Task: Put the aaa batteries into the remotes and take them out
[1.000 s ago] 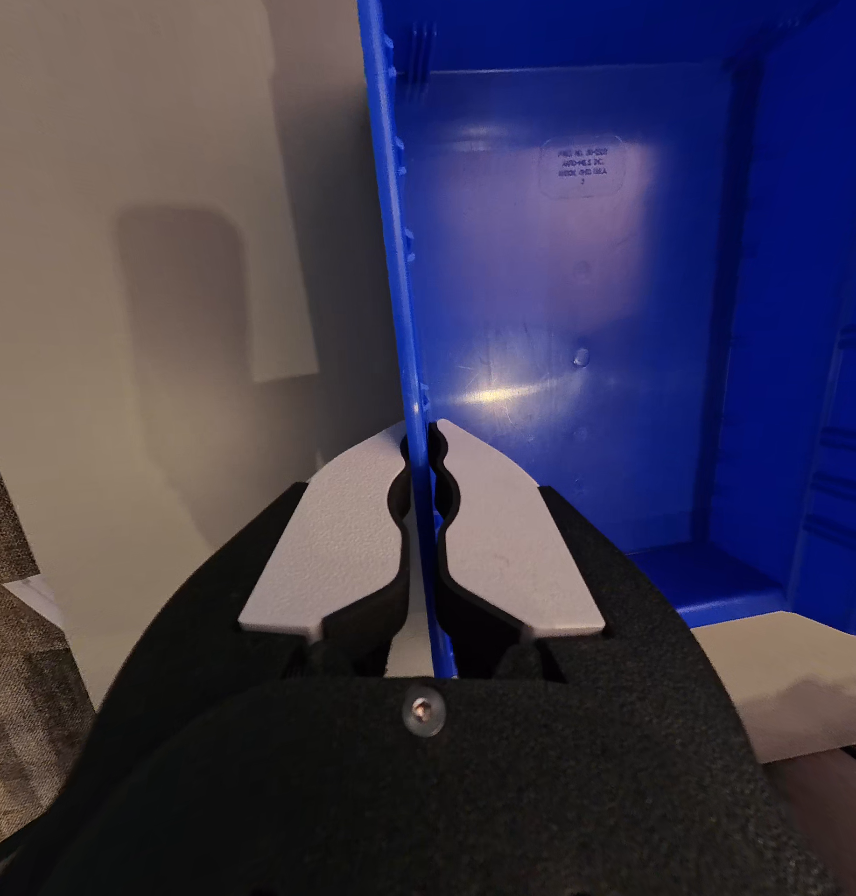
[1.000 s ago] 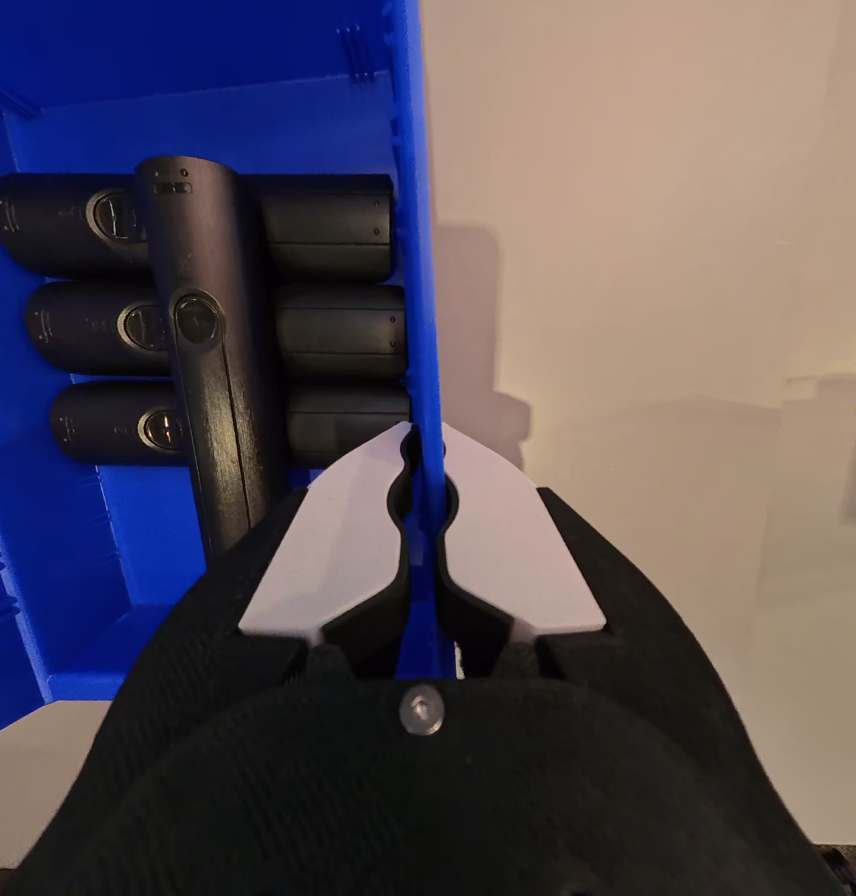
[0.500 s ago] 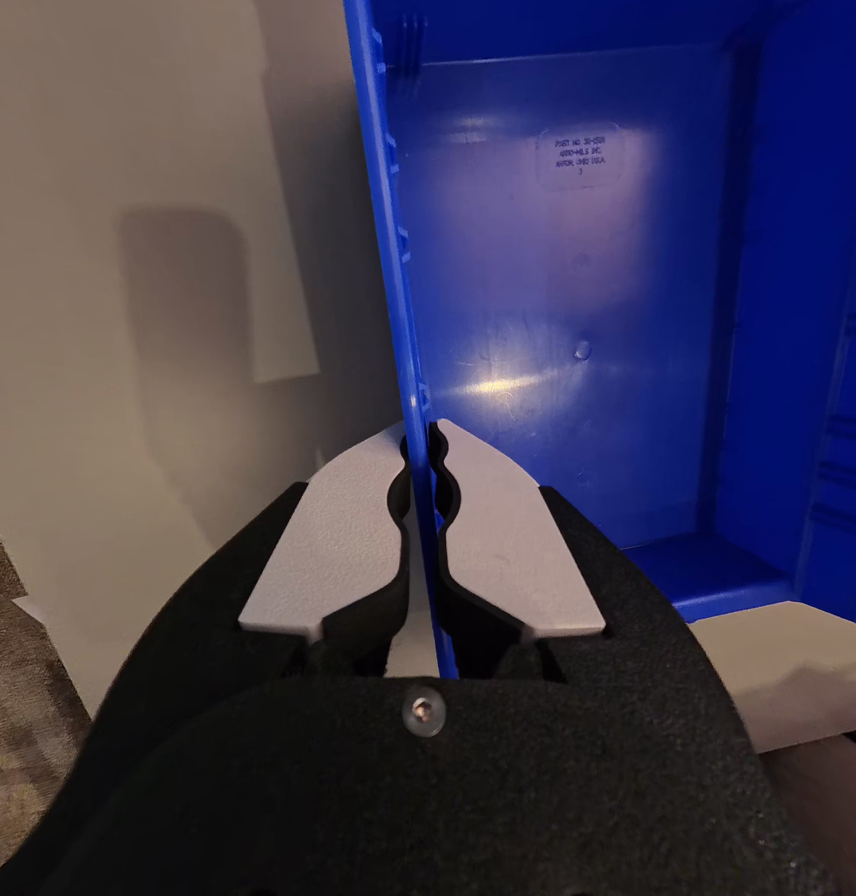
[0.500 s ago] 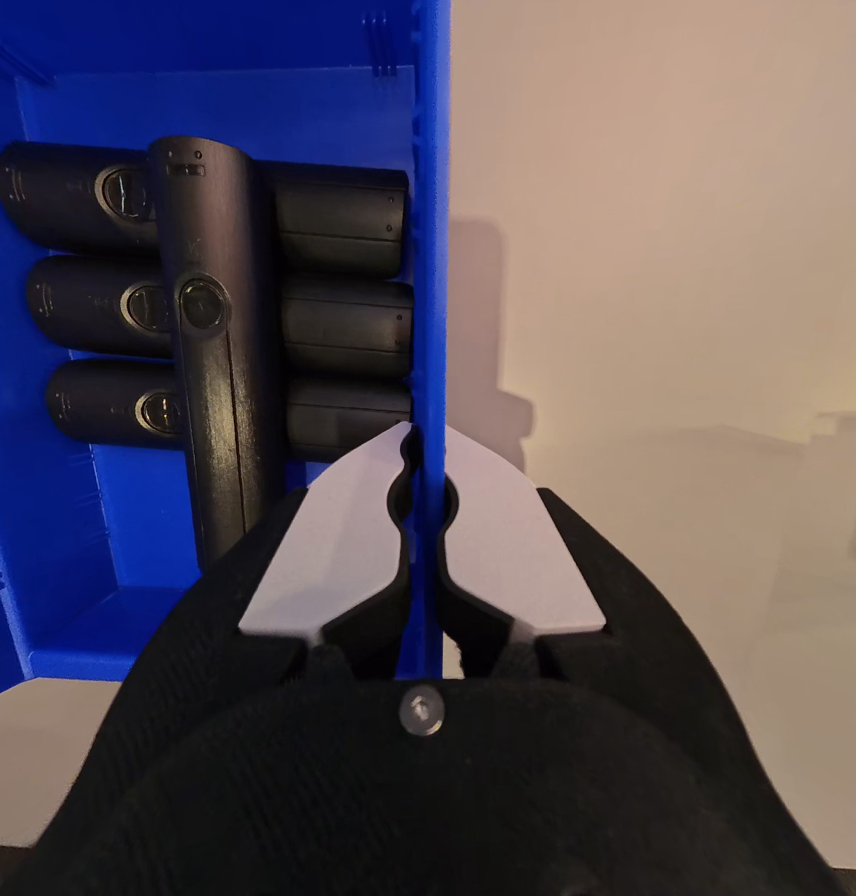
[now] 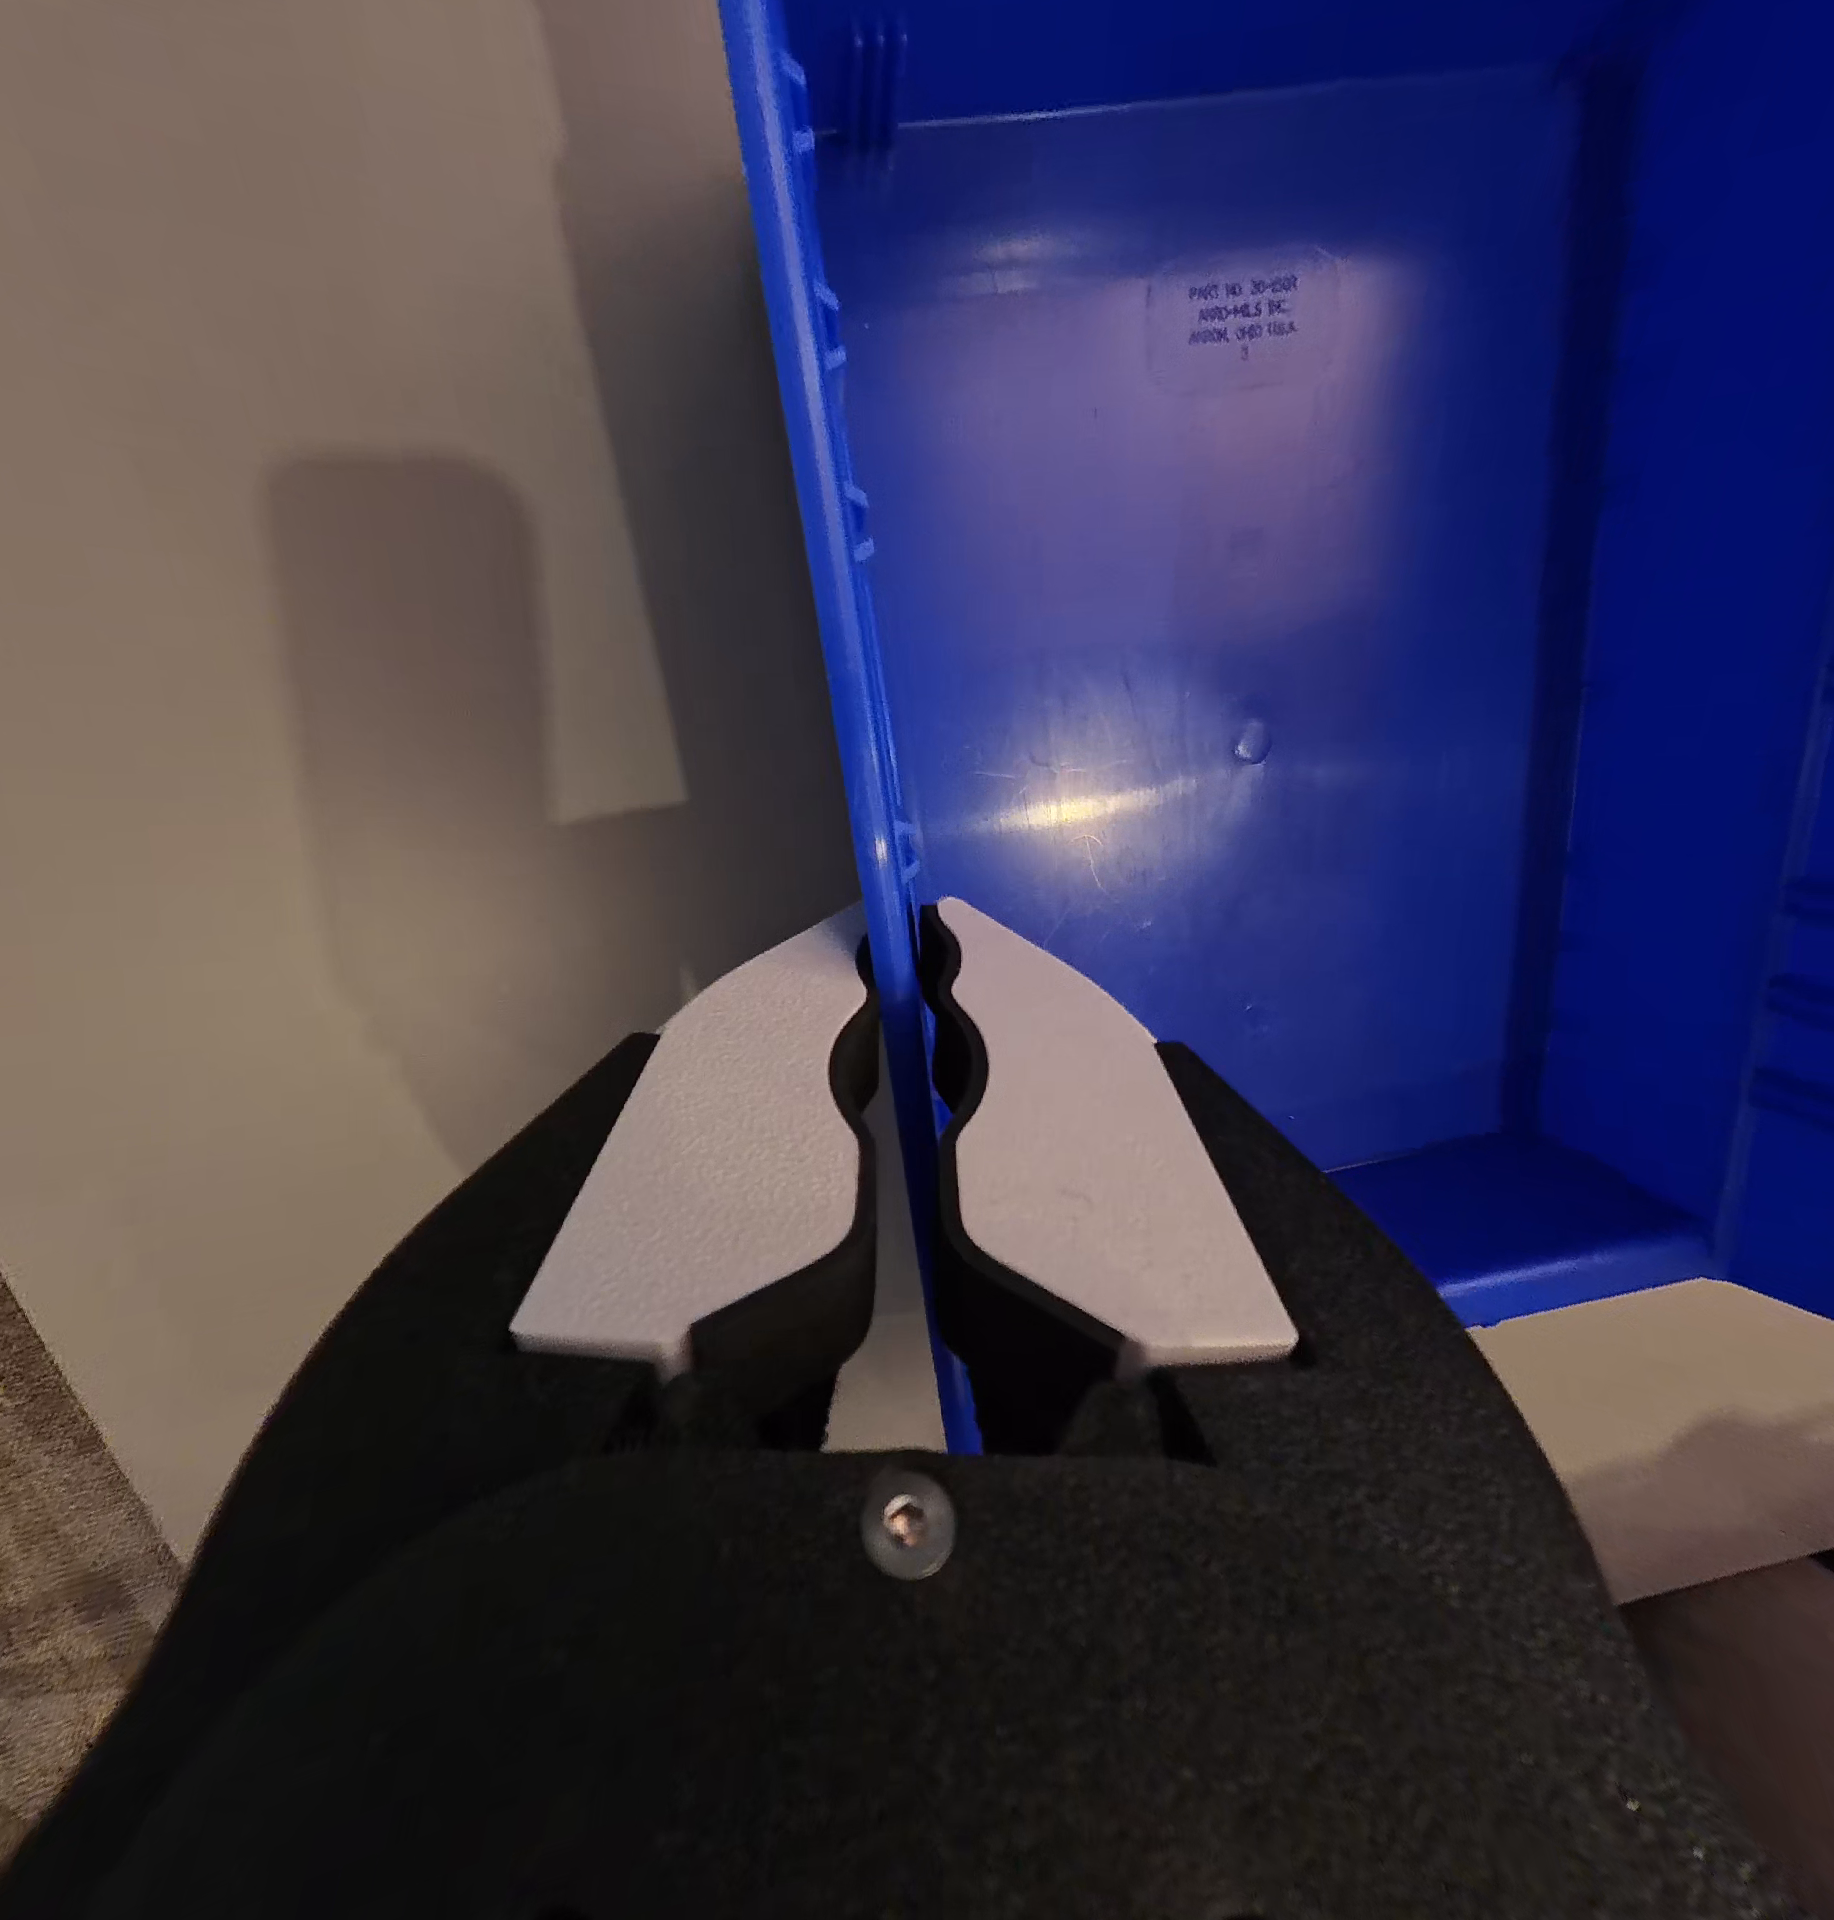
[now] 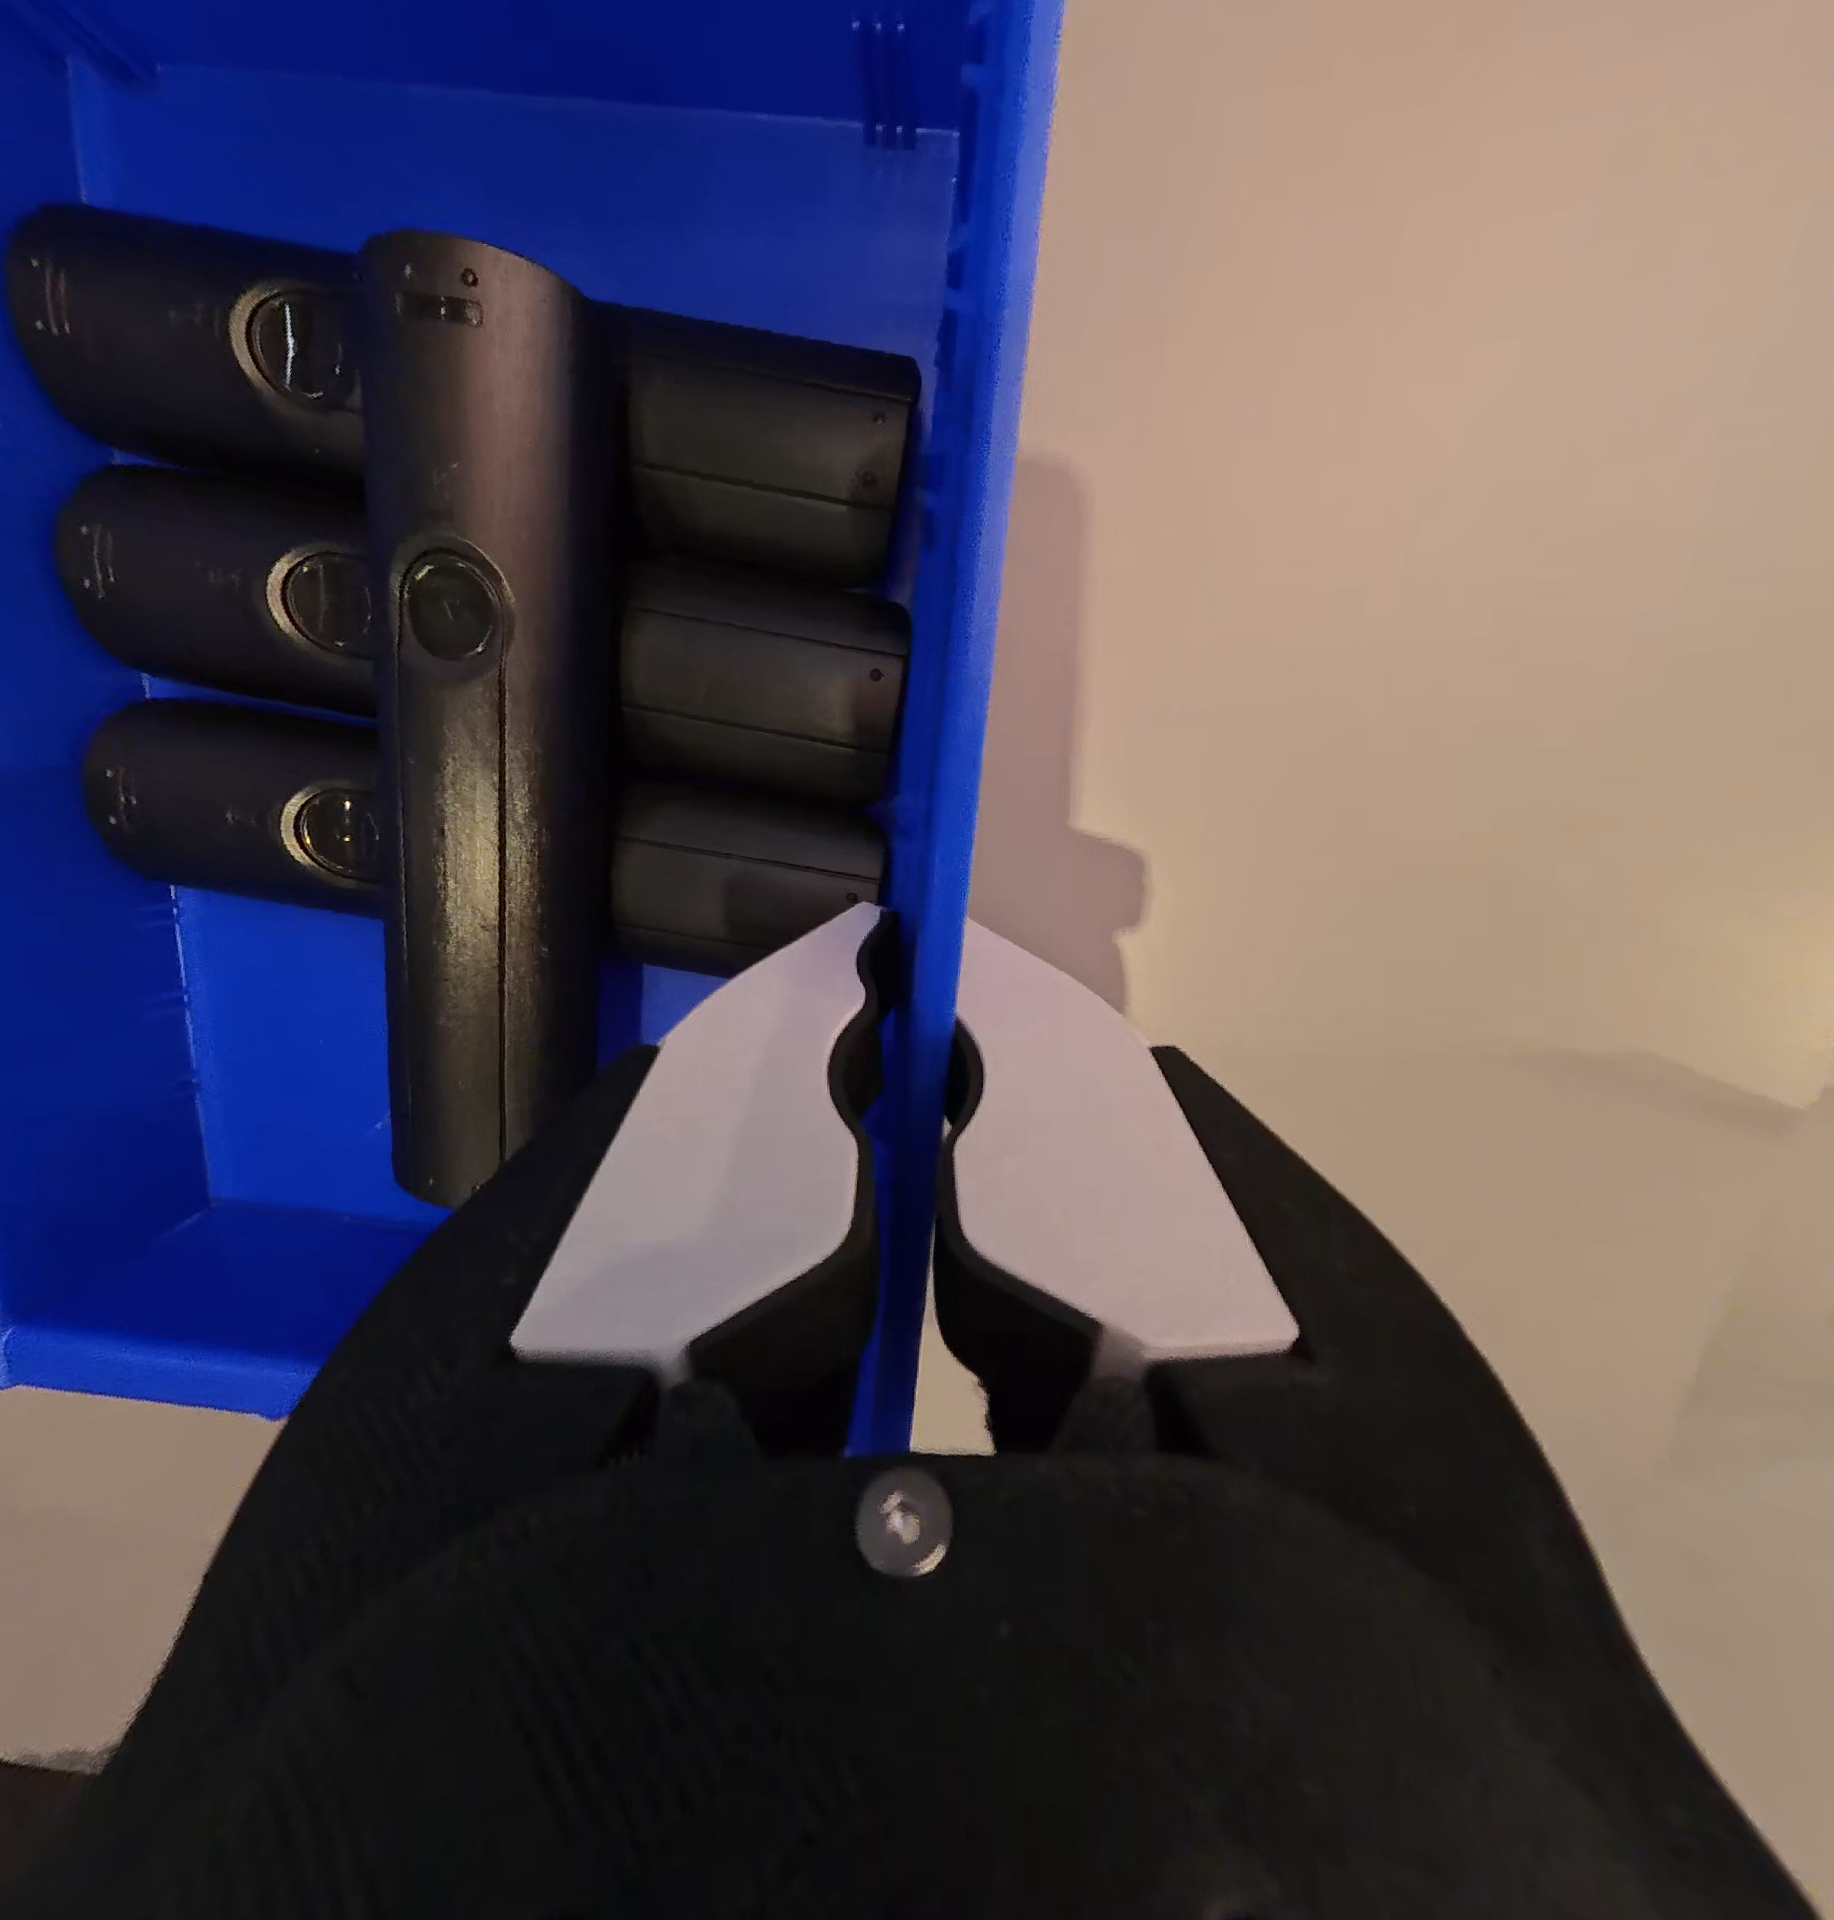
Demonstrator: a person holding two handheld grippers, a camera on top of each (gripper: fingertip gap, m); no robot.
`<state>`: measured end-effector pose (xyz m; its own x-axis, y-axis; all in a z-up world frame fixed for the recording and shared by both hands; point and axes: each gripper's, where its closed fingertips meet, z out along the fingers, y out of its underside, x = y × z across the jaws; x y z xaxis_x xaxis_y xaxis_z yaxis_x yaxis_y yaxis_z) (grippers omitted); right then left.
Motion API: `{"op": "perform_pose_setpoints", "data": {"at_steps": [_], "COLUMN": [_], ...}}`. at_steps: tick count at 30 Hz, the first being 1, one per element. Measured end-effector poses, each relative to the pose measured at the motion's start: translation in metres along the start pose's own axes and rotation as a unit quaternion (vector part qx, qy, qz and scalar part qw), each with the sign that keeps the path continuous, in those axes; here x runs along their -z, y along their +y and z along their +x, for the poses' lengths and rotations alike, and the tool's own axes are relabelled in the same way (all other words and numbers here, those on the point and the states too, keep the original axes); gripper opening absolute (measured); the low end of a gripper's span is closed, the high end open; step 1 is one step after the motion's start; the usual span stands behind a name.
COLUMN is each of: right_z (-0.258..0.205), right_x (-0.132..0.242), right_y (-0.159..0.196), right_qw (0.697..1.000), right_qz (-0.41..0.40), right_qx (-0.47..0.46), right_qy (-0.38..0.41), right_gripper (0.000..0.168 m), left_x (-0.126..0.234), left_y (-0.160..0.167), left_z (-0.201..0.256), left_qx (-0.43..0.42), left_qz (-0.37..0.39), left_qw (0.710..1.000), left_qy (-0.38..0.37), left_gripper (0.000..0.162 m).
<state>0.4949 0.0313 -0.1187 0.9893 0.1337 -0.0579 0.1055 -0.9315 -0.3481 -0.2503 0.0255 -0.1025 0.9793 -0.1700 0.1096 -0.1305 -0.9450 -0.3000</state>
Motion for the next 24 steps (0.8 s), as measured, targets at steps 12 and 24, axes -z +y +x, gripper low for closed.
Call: {"op": "perform_pose_setpoints", "data": {"at_steps": [12,24], "right_z": [-0.029,-0.062], "right_x": [-0.004,-0.009], "right_y": [-0.007,-0.015], "right_qw": [0.999,0.994], "right_qz": [-0.015,-0.026], "right_qx": [0.046,0.099], "right_qy": [-0.014,-0.029], "right_gripper": [0.007,0.008], "left_x": [-0.005,-0.010], "left_y": [-0.007,-0.013], "left_z": [0.022,0.044], "left_qx": [-0.032,-0.054], "left_qz": [-0.015,-0.026], "left_qw": [0.999,0.998], "left_qy": [-0.002,-0.003], "left_gripper": [0.005,0.006]}}
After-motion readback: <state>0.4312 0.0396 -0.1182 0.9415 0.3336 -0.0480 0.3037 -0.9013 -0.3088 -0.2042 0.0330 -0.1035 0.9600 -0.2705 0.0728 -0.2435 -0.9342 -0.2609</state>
